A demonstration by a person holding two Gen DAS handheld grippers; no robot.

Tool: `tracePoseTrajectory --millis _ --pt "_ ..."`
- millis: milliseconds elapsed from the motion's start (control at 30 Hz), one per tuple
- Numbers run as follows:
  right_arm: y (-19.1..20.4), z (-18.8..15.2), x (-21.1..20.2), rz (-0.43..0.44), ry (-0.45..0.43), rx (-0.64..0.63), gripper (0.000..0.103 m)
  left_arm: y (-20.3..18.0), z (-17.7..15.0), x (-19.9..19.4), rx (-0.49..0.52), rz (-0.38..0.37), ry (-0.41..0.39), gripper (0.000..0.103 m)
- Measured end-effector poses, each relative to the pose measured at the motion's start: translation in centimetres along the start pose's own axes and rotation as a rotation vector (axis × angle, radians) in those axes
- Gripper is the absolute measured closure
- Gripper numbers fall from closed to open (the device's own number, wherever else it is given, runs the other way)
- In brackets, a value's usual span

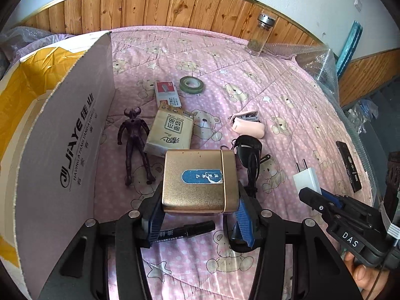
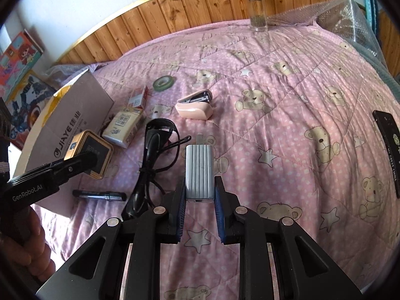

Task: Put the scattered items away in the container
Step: 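Carry the gold box and silver power bank over the white box with both tools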

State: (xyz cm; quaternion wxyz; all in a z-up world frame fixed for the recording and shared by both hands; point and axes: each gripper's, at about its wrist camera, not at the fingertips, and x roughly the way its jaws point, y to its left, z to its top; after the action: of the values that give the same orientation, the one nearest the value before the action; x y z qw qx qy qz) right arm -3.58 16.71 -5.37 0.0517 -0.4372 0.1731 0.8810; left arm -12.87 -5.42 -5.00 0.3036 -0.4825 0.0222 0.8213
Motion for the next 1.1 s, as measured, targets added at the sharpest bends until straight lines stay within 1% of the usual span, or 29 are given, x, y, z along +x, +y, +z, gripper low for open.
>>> tracePoseTrajectory --millis 100,467,667,867,1100 --pt "1.1 0.1 -0.9 0.019 -0.016 -0.008 0.081 0.1 0.2 -1.8 -0.008 -0.01 -0.028 0.051" --pt "6.4 -0.3 -3.6 0.095 -0.038 -0.082 0.081 0.3 -0.2 -6.6 0.003 0.006 -0.105 0.051" --pt "9.6 0.6 -4.5 0.133 -0.052 -0.137 0.081 1.1 0.1 -9.0 -0.007 0.006 -0.155 0.051" --pt "13.2 1.6 -4.7 0.173 -0.054 -0.193 0.081 3.4 0.4 -10.7 -0.045 0.004 -0.183 0.051" --pt "17.4 2.3 -3.6 0.223 -0.036 -0.253 0.081 7.0 0.6 -12.3 -0.104 0.02 -0.207 0.051"
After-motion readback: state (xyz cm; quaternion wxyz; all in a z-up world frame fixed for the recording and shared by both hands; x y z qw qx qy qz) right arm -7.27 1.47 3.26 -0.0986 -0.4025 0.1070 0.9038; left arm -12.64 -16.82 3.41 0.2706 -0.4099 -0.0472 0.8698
